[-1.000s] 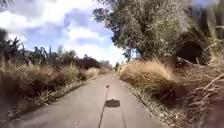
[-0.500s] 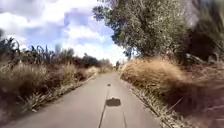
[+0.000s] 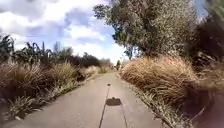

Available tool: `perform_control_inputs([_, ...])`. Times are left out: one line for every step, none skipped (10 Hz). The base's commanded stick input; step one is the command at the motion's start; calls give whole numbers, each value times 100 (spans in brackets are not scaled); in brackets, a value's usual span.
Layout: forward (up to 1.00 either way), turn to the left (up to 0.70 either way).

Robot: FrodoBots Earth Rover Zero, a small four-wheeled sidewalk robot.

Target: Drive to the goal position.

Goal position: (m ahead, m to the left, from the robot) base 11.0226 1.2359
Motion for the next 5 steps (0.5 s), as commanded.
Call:
perform_control_inputs([70, 0])
perform_control_inputs([70, 0])
perform_control_inputs([70, 0])
perform_control_inputs([70, 0])
perform_control_inputs([70, 0])
